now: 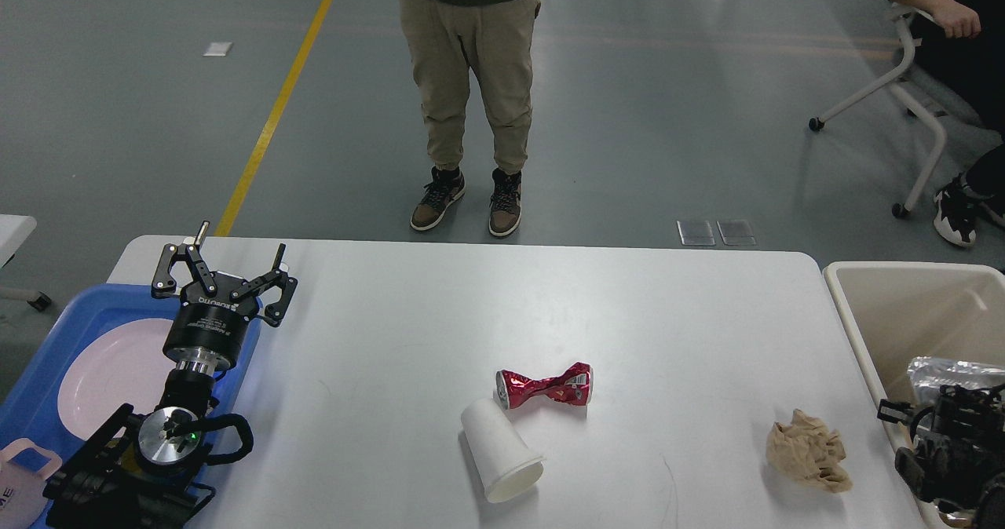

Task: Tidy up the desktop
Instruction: 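Open the right gripper inside the bin to drop the foil tray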

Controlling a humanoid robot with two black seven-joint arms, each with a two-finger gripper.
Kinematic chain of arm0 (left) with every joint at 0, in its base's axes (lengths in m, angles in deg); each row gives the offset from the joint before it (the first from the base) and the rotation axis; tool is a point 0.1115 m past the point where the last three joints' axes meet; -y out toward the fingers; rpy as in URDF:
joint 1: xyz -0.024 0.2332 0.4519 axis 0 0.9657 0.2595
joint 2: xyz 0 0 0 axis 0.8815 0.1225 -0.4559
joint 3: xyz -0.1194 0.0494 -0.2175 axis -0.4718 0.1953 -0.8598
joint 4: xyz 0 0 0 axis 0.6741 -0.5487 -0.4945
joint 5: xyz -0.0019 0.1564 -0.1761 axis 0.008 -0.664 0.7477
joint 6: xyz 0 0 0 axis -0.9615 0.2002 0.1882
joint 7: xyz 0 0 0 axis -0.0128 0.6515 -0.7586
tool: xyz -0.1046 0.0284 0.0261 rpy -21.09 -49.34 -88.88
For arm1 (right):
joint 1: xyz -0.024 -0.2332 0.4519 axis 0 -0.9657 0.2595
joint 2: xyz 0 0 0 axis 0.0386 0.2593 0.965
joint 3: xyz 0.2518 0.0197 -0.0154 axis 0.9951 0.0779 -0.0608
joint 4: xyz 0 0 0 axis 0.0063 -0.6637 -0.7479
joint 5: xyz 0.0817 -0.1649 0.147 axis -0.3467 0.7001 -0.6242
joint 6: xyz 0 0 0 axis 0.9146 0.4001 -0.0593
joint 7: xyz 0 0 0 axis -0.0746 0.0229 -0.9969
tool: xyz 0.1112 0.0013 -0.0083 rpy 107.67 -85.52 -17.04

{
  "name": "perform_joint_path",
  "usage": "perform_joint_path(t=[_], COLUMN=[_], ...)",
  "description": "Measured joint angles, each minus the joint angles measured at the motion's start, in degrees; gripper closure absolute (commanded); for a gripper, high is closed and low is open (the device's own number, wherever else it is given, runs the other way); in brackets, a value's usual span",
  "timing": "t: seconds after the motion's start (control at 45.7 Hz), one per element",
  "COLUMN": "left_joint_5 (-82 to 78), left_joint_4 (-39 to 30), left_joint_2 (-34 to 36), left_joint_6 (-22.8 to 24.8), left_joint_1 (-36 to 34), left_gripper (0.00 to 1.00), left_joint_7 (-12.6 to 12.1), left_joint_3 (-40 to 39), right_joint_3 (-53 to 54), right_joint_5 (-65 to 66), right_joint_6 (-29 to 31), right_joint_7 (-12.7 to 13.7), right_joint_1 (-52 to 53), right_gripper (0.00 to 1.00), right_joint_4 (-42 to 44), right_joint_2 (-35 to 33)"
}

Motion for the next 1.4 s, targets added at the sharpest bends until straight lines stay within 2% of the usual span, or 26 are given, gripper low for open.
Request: perform_joint_path(t=[0.853, 0.94, 1.137, 1.4], left_joint_5=[0.0, 0.0, 0.0, 0.0], left_joint_4=[0.0, 0.0, 0.0, 0.0], left_joint_2=[0.0, 0.0, 0.0, 0.0], left_joint_6=[0.0, 0.0, 0.0, 0.0], left_joint_1=[0.0, 0.0, 0.0, 0.0], left_gripper=[0.04, 0.04, 0.04, 0.04], left_joint_7=[0.0, 0.0, -0.1, -0.1], left_joint_3=[0.0, 0.0, 0.0, 0.0], right_joint_3=[0.2, 0.2, -0.7, -7.6], right_joint_5=[-0.1, 0.0, 0.7, 0.8], right_joint_6=[-1.5, -1.2, 1.6, 11.6], right_joint_7=[0.0, 0.0, 1.2, 1.6], right_joint_1=[1.2, 3.7, 14.5, 38.7], right_gripper=[0.0, 0.0, 0.0, 0.0], right_joint_4=[-1.5, -5.1, -21.4, -45.3], right_joint_2=[-0.7, -1.4, -7.8, -14.8])
